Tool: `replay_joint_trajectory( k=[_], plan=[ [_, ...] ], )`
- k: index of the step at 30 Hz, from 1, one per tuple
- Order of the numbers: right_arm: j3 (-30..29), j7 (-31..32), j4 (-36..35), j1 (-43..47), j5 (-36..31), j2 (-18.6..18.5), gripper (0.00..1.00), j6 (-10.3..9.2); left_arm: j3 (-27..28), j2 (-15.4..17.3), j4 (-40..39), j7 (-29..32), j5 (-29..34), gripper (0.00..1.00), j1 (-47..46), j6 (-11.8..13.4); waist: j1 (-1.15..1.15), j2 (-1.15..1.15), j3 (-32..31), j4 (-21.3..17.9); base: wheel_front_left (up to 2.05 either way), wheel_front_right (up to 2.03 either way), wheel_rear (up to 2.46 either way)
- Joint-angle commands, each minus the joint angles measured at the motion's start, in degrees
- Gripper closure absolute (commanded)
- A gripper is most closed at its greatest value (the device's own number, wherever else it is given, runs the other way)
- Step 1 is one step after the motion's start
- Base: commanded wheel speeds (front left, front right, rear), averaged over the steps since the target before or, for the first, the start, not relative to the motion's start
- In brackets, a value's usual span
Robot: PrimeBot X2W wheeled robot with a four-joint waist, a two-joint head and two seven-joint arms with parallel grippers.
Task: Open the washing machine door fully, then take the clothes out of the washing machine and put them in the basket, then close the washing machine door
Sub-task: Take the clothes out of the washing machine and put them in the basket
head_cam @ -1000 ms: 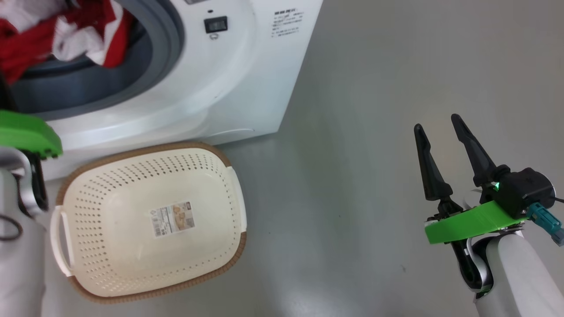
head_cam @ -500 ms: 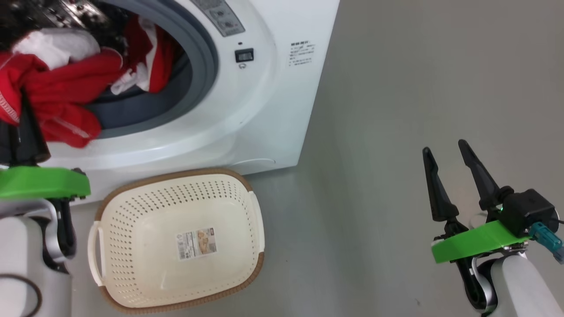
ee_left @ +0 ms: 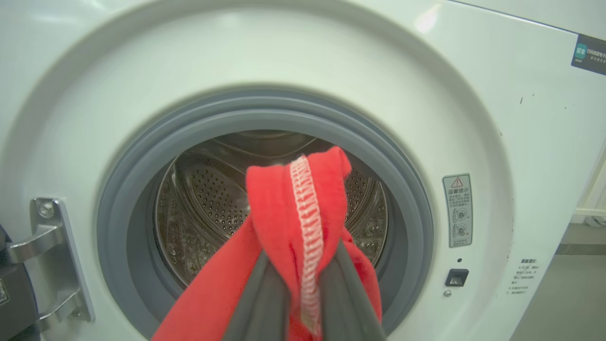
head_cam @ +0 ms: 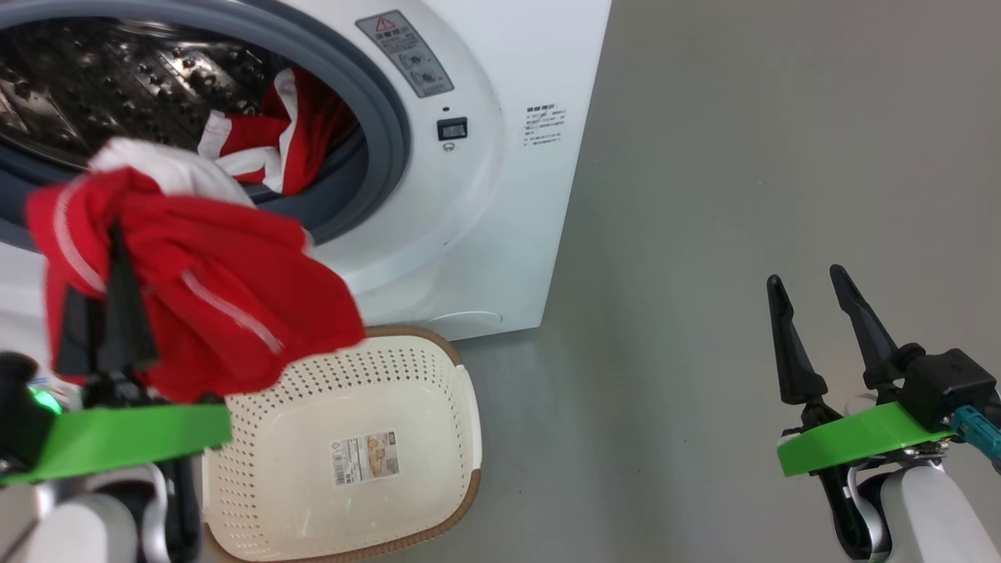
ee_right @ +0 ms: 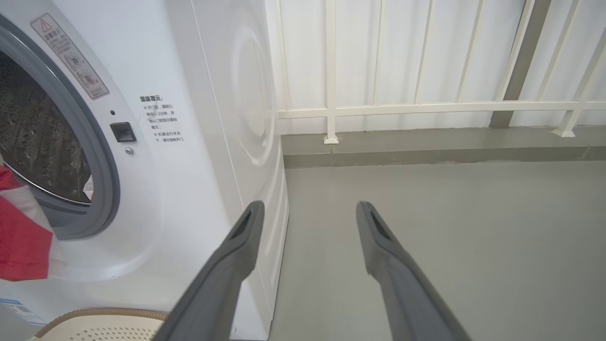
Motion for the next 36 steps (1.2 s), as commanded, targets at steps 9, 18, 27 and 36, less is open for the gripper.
replay_joint_trajectory(
  k=[9, 18, 27, 36],
  plan=[
    [2.06, -0.37, -0.87, 0.14, -0.01, 0.16, 0.0, 0.37, -1.9, -2.34, 5.65, -0.52, -4.3, 1.0, 4.87, -2.22, 0.0, 0.0, 2.34, 0.18, 0.0, 0.0, 0.0],
    [2.69, -0.37, -0.33, -1.67, 0.16, -0.31, 0.0, 0.37, -2.47, -3.5, 28.45, -3.61, -7.42, 1.0, -1.58, -5.28, 0.0, 0.0, 6.62, -0.54, 0.0, 0.0, 0.0],
    [4.3, -0.37, 0.08, -3.72, 0.68, -0.9, 0.0, 0.37, -1.99, -4.17, 51.1, -5.08, -9.44, 1.0, -13.52, -8.05, 0.0, 0.0, 11.41, -1.29, 0.0, 0.0, 0.0],
    [6.03, -0.37, 0.13, -6.58, 1.32, -0.8, 0.0, 0.37, -2.01, -3.5, 70.74, -3.56, -11.09, 1.0, -22.98, -9.88, 0.0, 0.0, 16.56, -3.77, 0.0, 0.0, 0.0]
  ],
)
